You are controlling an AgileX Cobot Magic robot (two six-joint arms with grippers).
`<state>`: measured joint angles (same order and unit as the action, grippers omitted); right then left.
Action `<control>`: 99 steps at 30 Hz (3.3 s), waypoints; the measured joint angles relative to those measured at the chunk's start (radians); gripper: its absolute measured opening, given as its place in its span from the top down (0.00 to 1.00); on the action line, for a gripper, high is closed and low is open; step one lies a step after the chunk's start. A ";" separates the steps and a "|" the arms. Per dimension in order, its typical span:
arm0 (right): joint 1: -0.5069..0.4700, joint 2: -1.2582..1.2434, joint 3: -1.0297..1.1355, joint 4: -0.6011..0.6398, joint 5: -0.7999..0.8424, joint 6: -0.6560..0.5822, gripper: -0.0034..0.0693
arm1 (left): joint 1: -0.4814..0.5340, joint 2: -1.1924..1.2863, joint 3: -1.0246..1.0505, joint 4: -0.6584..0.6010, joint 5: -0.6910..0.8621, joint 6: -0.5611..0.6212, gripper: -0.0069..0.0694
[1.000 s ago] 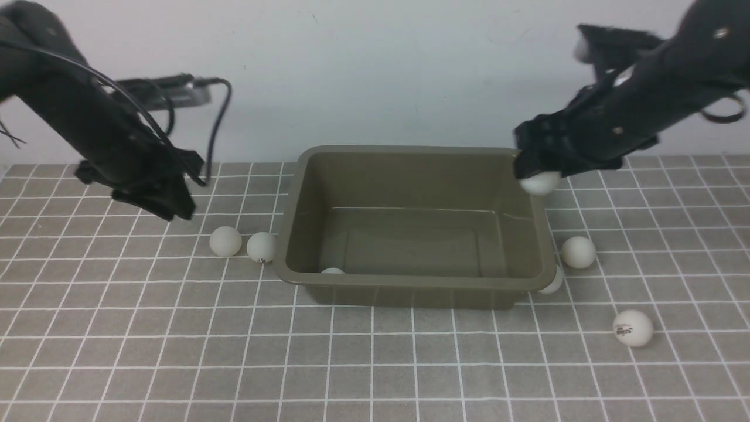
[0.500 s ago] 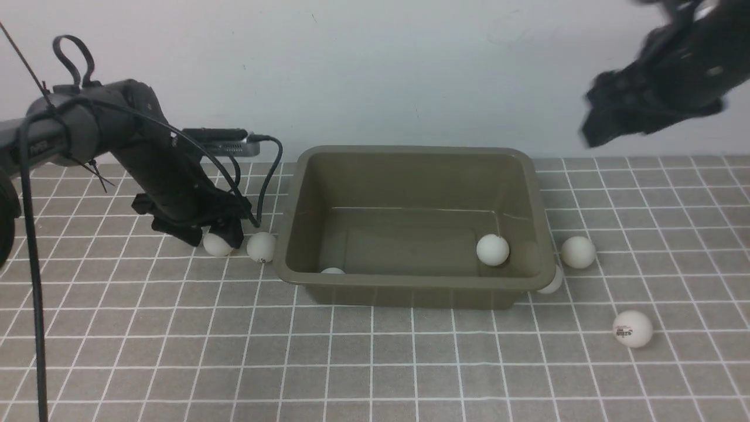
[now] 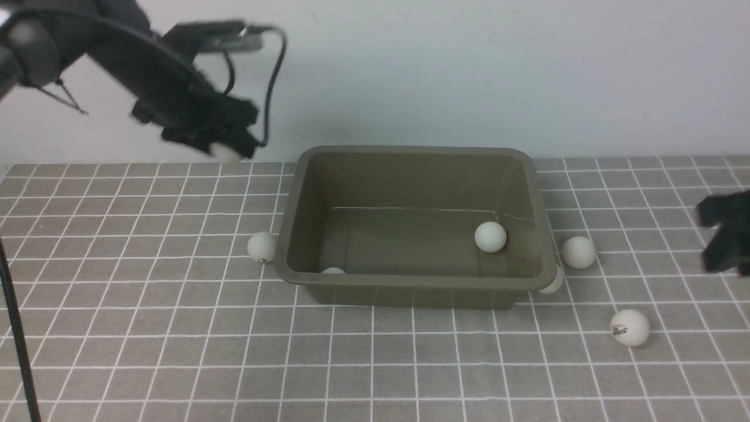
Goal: Put the table tennis balls into the box on the grey coffee tablecloth.
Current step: 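Reach for and grasp a ping pong ball on the table beside the basket, then drop the ball into the bin, then reach for and grasp a ping pong ball on the table, then release the ping pong ball into the bin and lift the gripper away, then reach for and grasp a ping pong ball on the table beside the basket, then drop the ball into the bin, then reach for and grasp a ping pong ball on the table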
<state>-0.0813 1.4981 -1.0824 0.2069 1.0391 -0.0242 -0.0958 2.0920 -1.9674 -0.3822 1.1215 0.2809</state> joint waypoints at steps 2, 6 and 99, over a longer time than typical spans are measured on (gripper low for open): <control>0.024 0.047 0.034 0.012 -0.066 -0.008 0.46 | -0.052 0.004 -0.010 -0.045 0.002 0.037 0.45; 0.078 0.155 0.043 0.017 -0.148 -0.011 0.26 | -0.161 0.058 -0.010 -0.038 0.006 0.041 0.44; 0.119 0.656 -0.485 0.117 -0.063 -0.069 0.48 | -0.199 -0.008 -0.152 0.358 0.111 -0.159 0.91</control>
<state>0.0379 2.1546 -1.5676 0.3239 0.9757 -0.0934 -0.2952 2.0836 -2.1191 -0.0239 1.2328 0.1222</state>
